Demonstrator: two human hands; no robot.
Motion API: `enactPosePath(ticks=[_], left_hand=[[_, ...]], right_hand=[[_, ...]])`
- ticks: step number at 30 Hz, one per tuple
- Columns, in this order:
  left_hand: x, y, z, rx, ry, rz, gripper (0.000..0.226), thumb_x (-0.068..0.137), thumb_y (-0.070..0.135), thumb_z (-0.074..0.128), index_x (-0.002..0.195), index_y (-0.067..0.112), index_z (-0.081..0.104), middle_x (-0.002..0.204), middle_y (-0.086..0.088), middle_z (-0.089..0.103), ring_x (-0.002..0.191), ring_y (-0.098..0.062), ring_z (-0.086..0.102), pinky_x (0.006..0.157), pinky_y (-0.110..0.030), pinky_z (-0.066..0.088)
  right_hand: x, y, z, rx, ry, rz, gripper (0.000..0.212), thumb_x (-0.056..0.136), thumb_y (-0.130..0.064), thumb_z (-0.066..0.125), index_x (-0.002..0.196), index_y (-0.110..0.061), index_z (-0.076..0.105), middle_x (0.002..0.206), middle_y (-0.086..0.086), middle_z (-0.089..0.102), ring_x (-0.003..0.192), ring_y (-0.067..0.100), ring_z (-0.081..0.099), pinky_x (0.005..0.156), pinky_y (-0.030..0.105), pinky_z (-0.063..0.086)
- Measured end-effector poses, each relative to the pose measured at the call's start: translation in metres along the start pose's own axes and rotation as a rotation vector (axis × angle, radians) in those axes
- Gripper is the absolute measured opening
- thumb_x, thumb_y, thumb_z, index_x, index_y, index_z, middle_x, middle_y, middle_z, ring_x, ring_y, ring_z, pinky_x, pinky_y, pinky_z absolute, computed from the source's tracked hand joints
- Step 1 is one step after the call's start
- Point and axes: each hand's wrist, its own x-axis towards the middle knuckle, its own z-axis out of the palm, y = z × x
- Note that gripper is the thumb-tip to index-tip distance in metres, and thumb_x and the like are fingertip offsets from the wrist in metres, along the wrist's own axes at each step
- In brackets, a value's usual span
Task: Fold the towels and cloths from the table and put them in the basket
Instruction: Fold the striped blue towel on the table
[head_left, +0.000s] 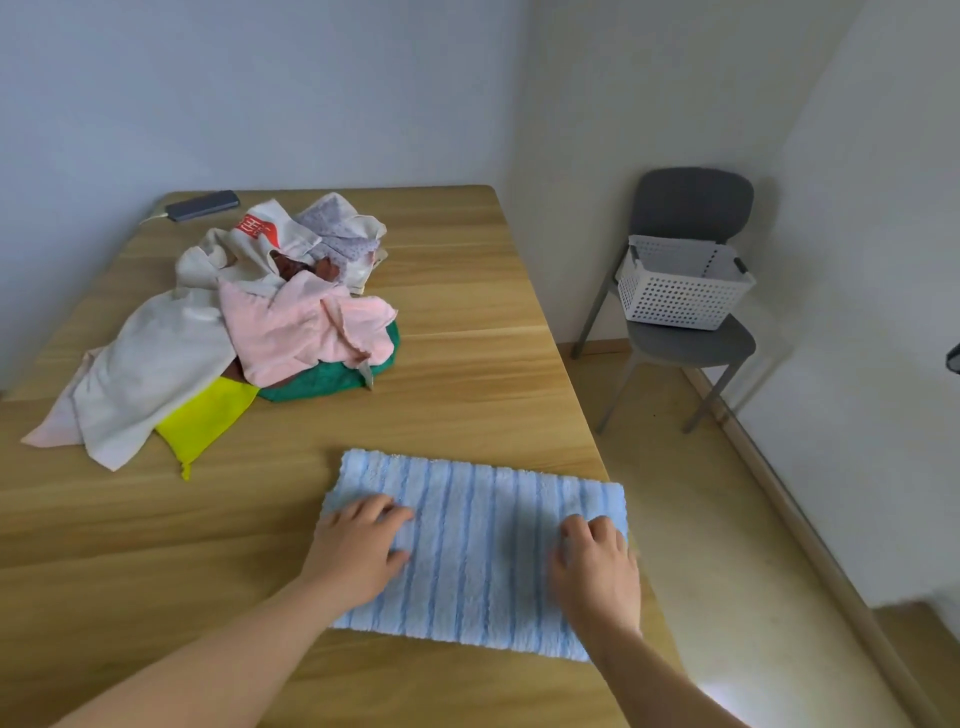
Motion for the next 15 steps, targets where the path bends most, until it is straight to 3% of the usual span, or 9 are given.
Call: enactPosePath(ticks=[1, 4, 6, 10, 13, 15], left_hand=[[0.001, 0.0, -0.002, 0.015, -0.024, 0.002, 0.046, 0.094, 0.042, 0.041, 0.139, 0.035, 0.032, 0.144, 0.013, 0.029, 0.137, -0.013, 0.025, 0.108, -0.033, 0.027], [0.004, 0.004, -0.009, 0.032, -0.078, 0.011, 0.046, 0.093, 0.038, 0.043, 0.138, 0.032, 0.034, 0.142, 0.008, 0.032, 0.136, -0.016, 0.026, 0.104, -0.032, 0.032], [0.003, 0.006, -0.011, 0.052, -0.092, 0.012, 0.046, 0.093, 0.039, 0.043, 0.137, 0.031, 0.034, 0.141, 0.007, 0.034, 0.134, -0.017, 0.028, 0.101, -0.031, 0.037], [-0.004, 0.009, -0.012, 0.054, -0.172, -0.002, 0.038, 0.09, 0.052, 0.041, 0.121, 0.031, 0.047, 0.126, 0.006, 0.049, 0.12, -0.017, 0.045, 0.09, -0.032, 0.042], [-0.011, 0.011, -0.018, -0.123, -0.301, 0.027, 0.03, 0.091, 0.055, 0.04, 0.089, 0.029, 0.056, 0.086, 0.01, 0.061, 0.084, -0.012, 0.06, 0.071, -0.028, 0.042], [-0.009, 0.011, -0.02, -0.175, -0.164, 0.039, 0.022, 0.093, 0.043, 0.042, 0.085, 0.03, 0.057, 0.087, 0.011, 0.062, 0.083, -0.015, 0.061, 0.063, -0.028, 0.039]], right_hand=[[-0.007, -0.005, 0.002, 0.034, 0.0, -0.021, 0.013, 0.08, -0.026, 0.068, 0.088, -0.018, 0.059, 0.083, -0.002, 0.055, 0.079, 0.024, 0.059, 0.063, 0.029, 0.038], [-0.022, -0.016, 0.01, 0.018, -0.268, -0.06, 0.042, 0.088, -0.056, 0.048, 0.121, -0.03, 0.048, 0.115, -0.008, 0.049, 0.114, 0.018, 0.047, 0.093, 0.027, 0.035], [-0.02, -0.018, 0.009, -0.056, -0.298, -0.061, 0.053, 0.088, -0.06, 0.043, 0.135, -0.036, 0.039, 0.129, -0.008, 0.044, 0.123, 0.018, 0.039, 0.103, 0.029, 0.029], [-0.005, -0.014, 0.005, -0.183, -0.263, -0.114, 0.048, 0.097, -0.039, 0.037, 0.144, -0.037, 0.028, 0.143, -0.008, 0.035, 0.136, 0.019, 0.025, 0.111, 0.032, 0.02], [0.004, -0.014, 0.001, -0.211, -0.278, -0.067, 0.055, 0.095, -0.018, 0.037, 0.145, -0.038, 0.024, 0.154, -0.006, 0.018, 0.144, 0.026, 0.007, 0.115, 0.037, 0.012], [0.002, -0.018, -0.003, -0.156, -0.218, 0.064, 0.055, 0.093, -0.016, 0.039, 0.144, -0.035, 0.026, 0.155, -0.003, 0.016, 0.144, 0.026, 0.011, 0.115, 0.038, 0.015]])
